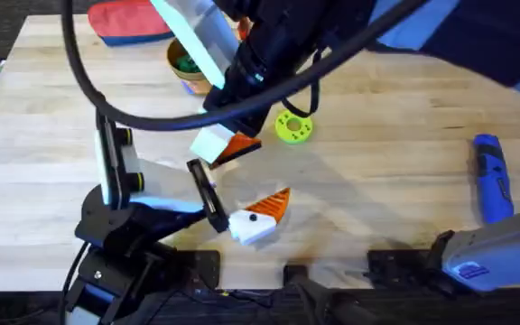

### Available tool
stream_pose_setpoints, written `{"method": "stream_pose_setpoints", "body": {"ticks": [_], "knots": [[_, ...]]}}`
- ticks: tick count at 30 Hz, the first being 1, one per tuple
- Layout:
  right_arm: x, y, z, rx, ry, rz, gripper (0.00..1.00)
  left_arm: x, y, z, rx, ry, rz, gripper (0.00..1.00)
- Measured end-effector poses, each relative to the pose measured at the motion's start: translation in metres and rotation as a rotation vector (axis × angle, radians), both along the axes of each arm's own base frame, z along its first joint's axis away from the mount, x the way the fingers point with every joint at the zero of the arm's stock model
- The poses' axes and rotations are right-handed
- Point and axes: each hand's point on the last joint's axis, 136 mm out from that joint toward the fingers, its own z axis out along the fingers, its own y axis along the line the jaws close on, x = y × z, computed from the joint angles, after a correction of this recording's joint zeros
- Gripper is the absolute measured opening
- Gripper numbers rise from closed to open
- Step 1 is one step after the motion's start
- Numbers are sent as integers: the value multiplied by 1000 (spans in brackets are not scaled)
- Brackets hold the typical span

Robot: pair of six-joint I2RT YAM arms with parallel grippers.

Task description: Pick up the gripper from the table and insert it into the empty holder that is missing its gripper. Then pick up a screw, insert it into the mounting hole, and use the screwdriver to tighten it. Finally, clean up the table by picking up the vegetable and placing it into the bucket.

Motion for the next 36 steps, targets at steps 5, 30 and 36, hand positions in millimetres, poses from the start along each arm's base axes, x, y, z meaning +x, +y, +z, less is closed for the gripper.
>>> {"method": "stream_pose_setpoints", "body": {"ticks": [5,30,36], "knots": [[0,0,0,1,2,-5,699,0,0,0,0,0,0,988],[9,-131,77,37,-29,-294,994,0,0,0,0,-1,0,988],[-12,-142,58,68,-19,-284,993,0,0,0,0,-1,0,988]]}}
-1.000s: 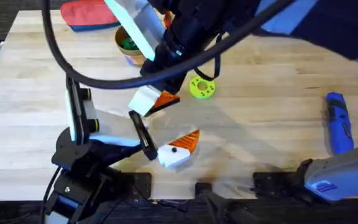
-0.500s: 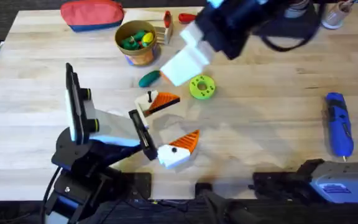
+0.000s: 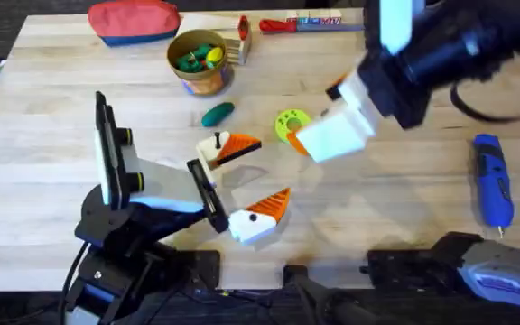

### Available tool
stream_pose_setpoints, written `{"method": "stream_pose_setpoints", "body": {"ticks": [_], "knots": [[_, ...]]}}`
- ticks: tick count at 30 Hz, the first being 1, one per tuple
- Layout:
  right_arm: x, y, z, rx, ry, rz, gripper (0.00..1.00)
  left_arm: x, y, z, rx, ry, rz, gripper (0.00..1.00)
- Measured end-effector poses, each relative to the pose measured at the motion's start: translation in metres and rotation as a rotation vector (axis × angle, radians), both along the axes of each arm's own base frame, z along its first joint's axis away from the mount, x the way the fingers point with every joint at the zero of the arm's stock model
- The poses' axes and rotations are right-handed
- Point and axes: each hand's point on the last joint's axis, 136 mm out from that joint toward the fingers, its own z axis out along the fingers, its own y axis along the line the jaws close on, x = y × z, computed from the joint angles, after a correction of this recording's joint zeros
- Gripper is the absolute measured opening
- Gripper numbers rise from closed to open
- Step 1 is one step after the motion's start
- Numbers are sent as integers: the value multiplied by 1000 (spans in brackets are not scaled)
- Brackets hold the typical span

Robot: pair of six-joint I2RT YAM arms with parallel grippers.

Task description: Pick up the gripper from the table and insert it into the empty holder that is missing its gripper. Then pick up a screw, insert it into the mounting hole, and use the screwdriver to tighten it. Finally, clean up the table by picking up the vegetable and placing it into the bucket.

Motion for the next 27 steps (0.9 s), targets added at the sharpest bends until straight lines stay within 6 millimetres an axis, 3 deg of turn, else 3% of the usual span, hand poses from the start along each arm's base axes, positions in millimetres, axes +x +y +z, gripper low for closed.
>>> {"method": "stream_pose_setpoints", "body": {"ticks": [5,7,10,18,27], "knots": [[-27,-18,-11,45,12,-2,994,0,0,0,0,1,0,988],[-48,-30,-10,99,8,-6,994,0,0,0,0,0,0,988],[-61,-35,-6,153,7,-3,994,0,0,0,0,0,0,988],[-74,-42,-8,212,-18,9,994,0,0,0,0,0,0,988],[-74,-41,-40,148,14,97,994,0,0,0,0,0,0,987]]}}
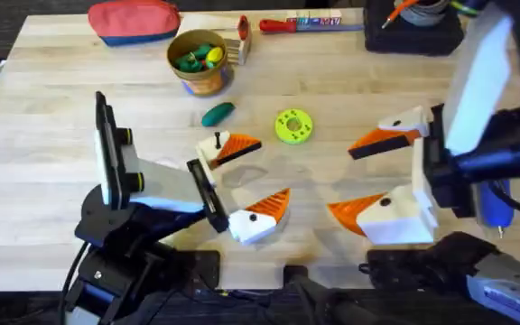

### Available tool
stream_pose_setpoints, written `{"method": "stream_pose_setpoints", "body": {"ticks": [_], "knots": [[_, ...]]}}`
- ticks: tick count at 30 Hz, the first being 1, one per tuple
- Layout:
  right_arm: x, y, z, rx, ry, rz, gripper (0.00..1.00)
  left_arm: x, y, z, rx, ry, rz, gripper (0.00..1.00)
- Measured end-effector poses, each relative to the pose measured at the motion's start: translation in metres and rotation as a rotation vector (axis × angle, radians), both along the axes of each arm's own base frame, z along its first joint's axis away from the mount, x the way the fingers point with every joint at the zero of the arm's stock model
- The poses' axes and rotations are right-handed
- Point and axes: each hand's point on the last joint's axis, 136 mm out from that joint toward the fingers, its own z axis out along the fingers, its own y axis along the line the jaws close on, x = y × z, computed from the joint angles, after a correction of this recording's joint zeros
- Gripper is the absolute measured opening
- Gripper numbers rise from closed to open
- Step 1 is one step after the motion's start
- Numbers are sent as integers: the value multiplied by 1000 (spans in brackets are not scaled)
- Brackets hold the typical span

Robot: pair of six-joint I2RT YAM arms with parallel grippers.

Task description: Pick up the gripper from the table and insert it into the empty holder that is missing its gripper. Then pick up a screw, insert it into the mounting hole, and use the screwdriver to tighten it. Finally, clean up the table by picking up the vegetable and placing it into the bucket.

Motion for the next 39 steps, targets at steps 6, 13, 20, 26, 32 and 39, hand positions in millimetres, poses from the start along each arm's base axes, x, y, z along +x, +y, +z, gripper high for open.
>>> {"method": "stream_pose_setpoints", "body": {"ticks": [6,13,20,26,32,39], "knots": [[6,3,-12,-33,47,13,993,0,0,0,0,1,0,988],[10,5,-15,-39,48,25,993,0,0,0,0,0,0,988],[10,6,-15,-40,38,36,993,0,0,0,0,0,0,857],[10,6,-15,-40,34,40,993,0,0,0,0,1,0,515],[10,6,-15,-40,20,55,993,0,0,0,2,-3,0,15],[4,-4,2,-13,-114,71,993,0,0,0,2,-2,0,17]]}}
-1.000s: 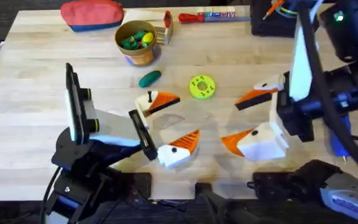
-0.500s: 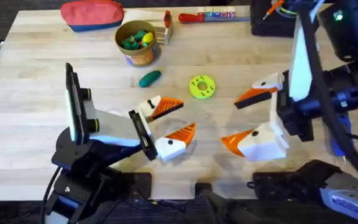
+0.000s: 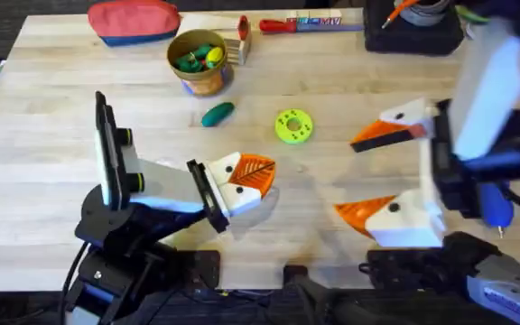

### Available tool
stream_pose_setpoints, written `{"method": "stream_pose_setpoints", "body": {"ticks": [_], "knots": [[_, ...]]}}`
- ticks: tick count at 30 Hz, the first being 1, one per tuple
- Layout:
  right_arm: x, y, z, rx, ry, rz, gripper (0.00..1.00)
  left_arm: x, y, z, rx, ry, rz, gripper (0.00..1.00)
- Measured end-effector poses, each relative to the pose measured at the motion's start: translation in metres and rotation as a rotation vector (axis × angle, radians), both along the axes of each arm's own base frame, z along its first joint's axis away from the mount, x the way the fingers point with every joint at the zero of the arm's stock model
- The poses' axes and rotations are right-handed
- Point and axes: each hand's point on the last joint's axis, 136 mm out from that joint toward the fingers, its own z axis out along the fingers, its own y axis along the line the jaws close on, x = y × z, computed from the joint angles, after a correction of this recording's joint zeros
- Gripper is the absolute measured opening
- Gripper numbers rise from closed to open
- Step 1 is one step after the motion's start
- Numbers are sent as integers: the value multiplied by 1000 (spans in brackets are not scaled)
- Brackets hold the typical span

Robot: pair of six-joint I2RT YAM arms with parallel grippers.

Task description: Pick up the gripper from the table and insert it into the empty holder that is missing its gripper. Then pick up a screw, insert it into the mounting hole, and use the screwdriver to tighten it. Finally, clean up the table by picking up the vegetable and placing it into the bucket.

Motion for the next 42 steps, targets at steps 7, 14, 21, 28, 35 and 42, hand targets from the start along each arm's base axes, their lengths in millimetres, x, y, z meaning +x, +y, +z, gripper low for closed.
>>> {"method": "stream_pose_setpoints", "body": {"ticks": [7,14,21,28,35,42], "knots": [[34,-77,6,-172,-200,-409,994,0,0,0,0,-1,0,17],[81,-175,-19,-362,-84,-897,994,0,0,0,0,-1,0,17],[102,-249,-61,-439,144,-1155,993,0,0,0,0,0,0,17],[101,-298,-96,-572,282,-1260,992,0,0,0,0,-1,0,17],[81,-331,-134,-656,474,-1309,992,0,0,0,0,0,0,17],[69,-354,-147,-664,512,-1286,992,0,0,0,0,-1,0,17]]}}
